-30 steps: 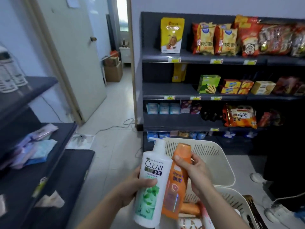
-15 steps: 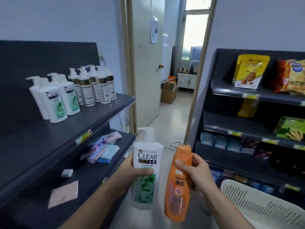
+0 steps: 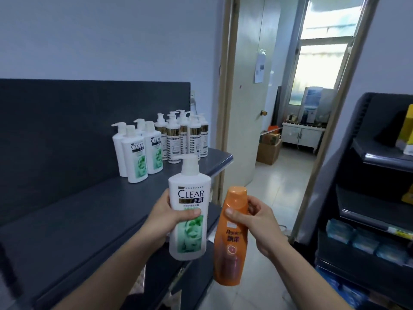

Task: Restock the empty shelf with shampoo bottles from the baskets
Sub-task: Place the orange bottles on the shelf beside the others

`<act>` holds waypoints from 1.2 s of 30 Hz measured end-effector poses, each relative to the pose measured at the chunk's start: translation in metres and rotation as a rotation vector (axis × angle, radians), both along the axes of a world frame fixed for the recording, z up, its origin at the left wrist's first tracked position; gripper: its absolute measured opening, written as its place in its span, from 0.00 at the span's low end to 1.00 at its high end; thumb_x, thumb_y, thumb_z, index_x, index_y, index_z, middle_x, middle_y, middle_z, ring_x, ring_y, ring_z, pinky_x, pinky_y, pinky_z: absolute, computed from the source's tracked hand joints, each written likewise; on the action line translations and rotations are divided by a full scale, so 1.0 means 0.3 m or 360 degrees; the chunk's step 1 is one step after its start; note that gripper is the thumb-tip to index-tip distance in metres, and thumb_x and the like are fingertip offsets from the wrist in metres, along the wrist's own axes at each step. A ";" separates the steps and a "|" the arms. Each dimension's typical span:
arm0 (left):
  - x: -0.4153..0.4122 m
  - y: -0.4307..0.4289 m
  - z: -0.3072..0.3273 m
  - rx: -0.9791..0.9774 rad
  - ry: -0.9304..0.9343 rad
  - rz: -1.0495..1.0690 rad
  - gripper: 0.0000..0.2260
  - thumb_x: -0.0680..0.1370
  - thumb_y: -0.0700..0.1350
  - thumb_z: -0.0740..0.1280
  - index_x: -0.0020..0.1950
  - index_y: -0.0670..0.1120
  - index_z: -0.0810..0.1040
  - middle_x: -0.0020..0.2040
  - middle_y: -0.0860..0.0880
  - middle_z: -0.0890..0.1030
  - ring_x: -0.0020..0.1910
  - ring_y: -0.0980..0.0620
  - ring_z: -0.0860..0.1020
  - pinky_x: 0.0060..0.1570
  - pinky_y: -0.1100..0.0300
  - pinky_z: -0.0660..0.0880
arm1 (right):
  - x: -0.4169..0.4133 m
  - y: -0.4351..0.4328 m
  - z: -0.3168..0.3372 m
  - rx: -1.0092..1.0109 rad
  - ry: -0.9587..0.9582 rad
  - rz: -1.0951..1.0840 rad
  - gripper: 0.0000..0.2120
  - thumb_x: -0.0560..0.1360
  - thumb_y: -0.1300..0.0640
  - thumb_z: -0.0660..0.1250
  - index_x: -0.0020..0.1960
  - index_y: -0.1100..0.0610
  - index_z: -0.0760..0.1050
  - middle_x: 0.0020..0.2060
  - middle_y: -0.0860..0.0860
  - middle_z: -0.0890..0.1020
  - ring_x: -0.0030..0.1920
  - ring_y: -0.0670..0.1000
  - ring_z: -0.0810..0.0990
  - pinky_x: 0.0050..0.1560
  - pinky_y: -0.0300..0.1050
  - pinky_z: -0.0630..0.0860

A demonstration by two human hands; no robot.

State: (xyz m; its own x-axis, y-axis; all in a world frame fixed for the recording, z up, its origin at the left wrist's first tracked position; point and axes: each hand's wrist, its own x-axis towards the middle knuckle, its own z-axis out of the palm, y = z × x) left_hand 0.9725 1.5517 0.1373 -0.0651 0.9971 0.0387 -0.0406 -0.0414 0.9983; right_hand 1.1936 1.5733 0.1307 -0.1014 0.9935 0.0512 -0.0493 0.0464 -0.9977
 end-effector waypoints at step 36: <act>-0.280 0.887 -0.019 -0.0021 0.0200 0.1183 0.30 0.60 0.31 0.80 0.57 0.45 0.74 0.49 0.48 0.84 0.49 0.48 0.82 0.49 0.51 0.79 | -0.328 0.964 0.070 0.0143 -0.0134 0.0966 0.22 0.66 0.63 0.79 0.56 0.57 0.74 0.46 0.52 0.87 0.47 0.51 0.86 0.50 0.45 0.81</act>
